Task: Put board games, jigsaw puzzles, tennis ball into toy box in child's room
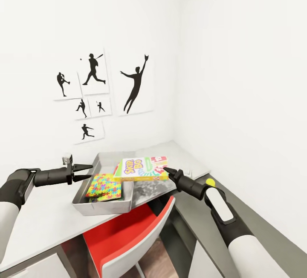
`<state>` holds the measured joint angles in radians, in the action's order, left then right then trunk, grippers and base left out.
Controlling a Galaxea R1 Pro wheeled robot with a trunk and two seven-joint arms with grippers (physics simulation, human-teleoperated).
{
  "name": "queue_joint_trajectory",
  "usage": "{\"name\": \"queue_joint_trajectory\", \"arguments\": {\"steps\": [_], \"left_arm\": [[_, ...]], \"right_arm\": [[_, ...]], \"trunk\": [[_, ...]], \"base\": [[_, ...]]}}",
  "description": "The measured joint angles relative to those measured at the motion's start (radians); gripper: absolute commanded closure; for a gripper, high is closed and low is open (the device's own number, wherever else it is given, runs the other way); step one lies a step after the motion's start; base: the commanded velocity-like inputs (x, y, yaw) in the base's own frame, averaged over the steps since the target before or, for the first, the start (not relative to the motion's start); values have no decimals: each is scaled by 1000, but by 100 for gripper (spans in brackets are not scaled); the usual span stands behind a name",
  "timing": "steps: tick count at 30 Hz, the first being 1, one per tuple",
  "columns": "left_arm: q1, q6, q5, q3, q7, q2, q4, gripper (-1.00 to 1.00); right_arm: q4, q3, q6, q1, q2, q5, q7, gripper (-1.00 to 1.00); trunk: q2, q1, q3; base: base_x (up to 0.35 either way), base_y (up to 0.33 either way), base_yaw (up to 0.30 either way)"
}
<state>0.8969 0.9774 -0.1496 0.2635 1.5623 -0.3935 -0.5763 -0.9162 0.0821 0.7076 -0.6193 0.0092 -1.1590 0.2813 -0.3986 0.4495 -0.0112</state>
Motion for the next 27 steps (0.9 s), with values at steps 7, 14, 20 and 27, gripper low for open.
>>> {"name": "queue_joint_trajectory", "arguments": {"steps": [7,14,20,27], "left_arm": [[0,0,0,1,-1,-1,0,-100],[0,0,0,1,-1,-1,0,-100],[0,0,0,1,-1,-1,0,-100],[0,0,0,1,-1,-1,0,-100]], "right_arm": [[0,0,-1,0,-3,-1,0,100],[0,0,-1,0,-2,0,-1,100],[0,0,-1,0,-2,1,0,100],[0,0,-2,0,-2,3,0,100]], "trunk": [[0,0,0],[0,0,0],[0,0,0],[0,0,0]], "base": [[0,142,0],[0,119,0],[-51,190,0],[-150,200,0]]}}
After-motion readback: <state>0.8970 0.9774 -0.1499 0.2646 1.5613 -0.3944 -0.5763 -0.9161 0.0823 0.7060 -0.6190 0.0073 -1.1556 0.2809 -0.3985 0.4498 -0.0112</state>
